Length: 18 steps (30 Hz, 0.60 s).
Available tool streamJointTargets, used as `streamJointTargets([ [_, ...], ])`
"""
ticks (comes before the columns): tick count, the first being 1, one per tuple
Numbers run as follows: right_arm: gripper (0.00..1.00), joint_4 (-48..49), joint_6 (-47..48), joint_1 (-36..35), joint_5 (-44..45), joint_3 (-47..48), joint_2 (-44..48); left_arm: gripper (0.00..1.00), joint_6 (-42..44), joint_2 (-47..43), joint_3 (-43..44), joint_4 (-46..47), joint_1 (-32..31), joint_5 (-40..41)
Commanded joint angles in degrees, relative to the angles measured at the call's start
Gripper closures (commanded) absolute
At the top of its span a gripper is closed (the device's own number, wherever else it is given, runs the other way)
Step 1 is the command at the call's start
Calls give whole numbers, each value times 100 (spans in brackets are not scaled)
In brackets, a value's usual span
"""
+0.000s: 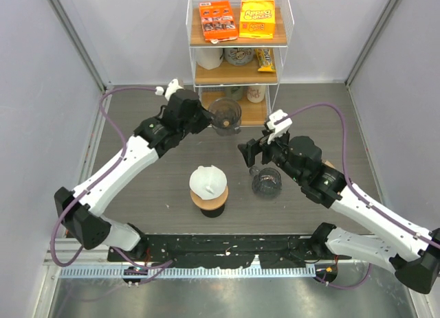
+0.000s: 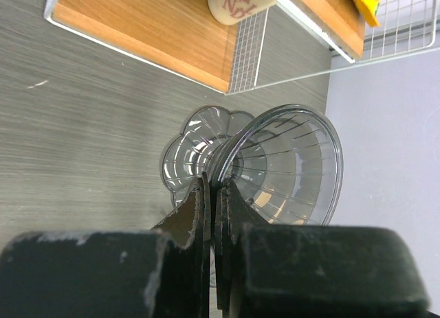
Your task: Place the coffee filter in the dripper
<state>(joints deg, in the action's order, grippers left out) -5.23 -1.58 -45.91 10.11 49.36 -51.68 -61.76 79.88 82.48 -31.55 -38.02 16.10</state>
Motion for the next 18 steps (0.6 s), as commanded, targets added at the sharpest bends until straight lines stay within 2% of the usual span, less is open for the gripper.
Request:
streamJointTargets([
  [1,1,269,-34,-6,482,407,-280,100,-241,256,523,0,-310,490],
  [4,0,234,-105,-6,720,504,-474,100,-205,397,725,-53,-530,719],
  [8,9,102,-175,-6,817,662,-773,100,-144,502,875,-62,-680,825],
  [11,20,189,-289,-14,923,689,-914,100,-135,511,849,-62,-742,904],
  [18,35,321,-430,-14,809,776,-1063,100,-152,608,884,-44,-874,965],
])
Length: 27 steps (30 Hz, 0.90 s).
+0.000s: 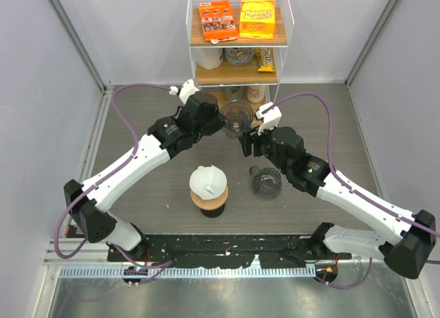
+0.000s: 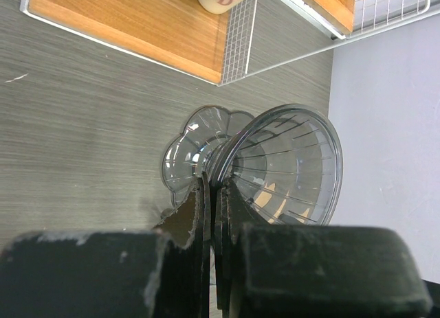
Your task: Place the coffee filter in the dripper
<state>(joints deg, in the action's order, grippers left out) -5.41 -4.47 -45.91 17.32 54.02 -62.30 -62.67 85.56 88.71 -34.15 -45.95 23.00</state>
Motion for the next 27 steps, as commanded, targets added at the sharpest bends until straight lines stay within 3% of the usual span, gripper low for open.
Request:
streamJointTargets([
  [1,37,339,-133,-14,61,346,-19,100,-52,40,270,216,-89,266],
  [7,55,198,-159,-32,148,478,-177,100,1,84,332,216,-177,249],
  [16,95,198,-309,-32,482,443,-142,99,132,22,200,374,-195,-49],
  [17,95,172,-344,-32,526,443,-124,90,211,5,200,435,-203,-155],
  [22,95,49,-432,-32,825,390,-36,17,694,-240,42,795,-195,-700],
  [24,95,-56,-449,-32,947,364,16,1,826,-451,-186,1110,-203,-858],
  [27,95,-328,-493,-41,1080,294,157,0,1247,-820,-546,1480,-195,-1043],
])
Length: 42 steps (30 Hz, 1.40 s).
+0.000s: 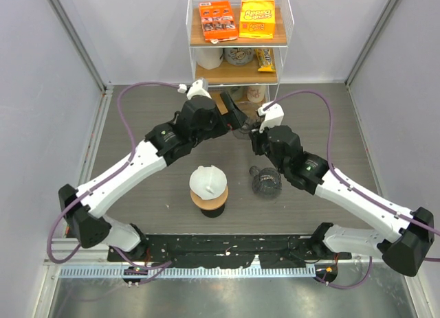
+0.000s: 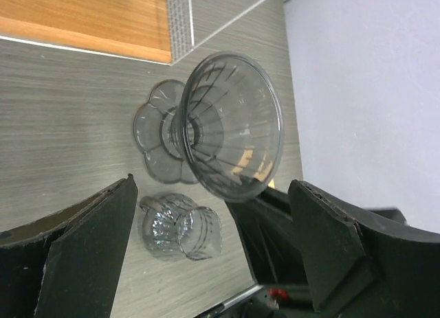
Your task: Place the coffee filter in the dripper
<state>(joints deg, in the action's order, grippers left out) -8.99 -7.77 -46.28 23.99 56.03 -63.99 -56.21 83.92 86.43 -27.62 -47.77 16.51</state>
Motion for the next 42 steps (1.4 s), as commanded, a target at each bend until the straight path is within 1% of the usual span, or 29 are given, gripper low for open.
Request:
streamJointTargets([
  [1,95,-23,-181,5,475,23,404,1,819,-762,-442,985,-5,-481],
  [6,95,-690,-550,-4,528,-329,949,1,1497,-1377,-873,916,250,-763],
  [8,95,-963,-612,5,476,-496,1274,0,1744,-1606,-1127,785,452,-685],
  [13,95,-1604,-637,5,116,-1023,2213,1,2060,-2282,-1962,389,1014,-264],
  [16,95,-1834,-673,14,-270,-1278,2731,1,2166,-2651,-2515,274,1287,88],
  [20,94,-1966,-524,5,-640,-1585,3137,0,2263,-3082,-3342,187,1428,756],
  [23,94,-2027,-392,5,-860,-1753,3217,0,2219,-3346,-3756,195,1621,836],
  [25,94,-2097,-366,5,-1009,-1832,3243,1,2184,-3496,-3905,221,1788,818],
  [28,94,-2080,-497,5,-879,-1964,3340,0,2166,-3619,-3994,222,1938,801],
  [34,94,-2281,-892,5,-422,-2017,3384,0,2166,-3690,-4056,213,1999,880],
  [42,93,-2466,-1086,5,-404,-1973,3279,0,2175,-3699,-4091,178,2052,880],
])
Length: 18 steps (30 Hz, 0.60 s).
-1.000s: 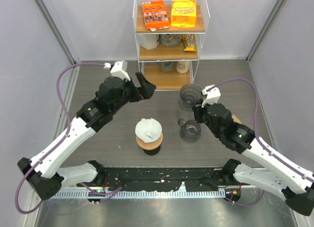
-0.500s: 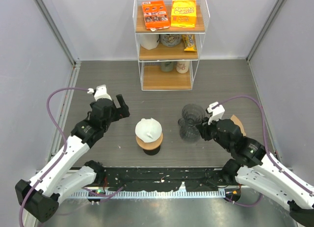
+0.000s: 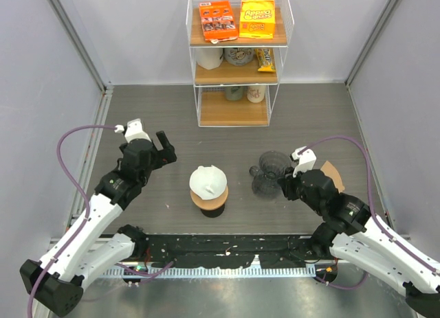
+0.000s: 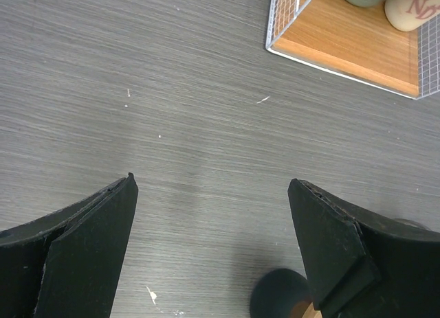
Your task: Place the coffee filter in the dripper
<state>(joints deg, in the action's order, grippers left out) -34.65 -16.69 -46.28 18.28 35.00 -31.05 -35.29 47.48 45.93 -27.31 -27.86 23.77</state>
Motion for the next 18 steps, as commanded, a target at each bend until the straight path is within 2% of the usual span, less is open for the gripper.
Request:
streamJointTargets([
  [1,92,73,-203,-4,167,164,-33,0,92,-81,-41,173,61,154],
  [14,80,11,-265,-12,211,156,-16,0,92,-310,-207,314,123,163],
  [18,72,3,-274,-12,132,130,37,0,101,-354,-269,384,140,198],
])
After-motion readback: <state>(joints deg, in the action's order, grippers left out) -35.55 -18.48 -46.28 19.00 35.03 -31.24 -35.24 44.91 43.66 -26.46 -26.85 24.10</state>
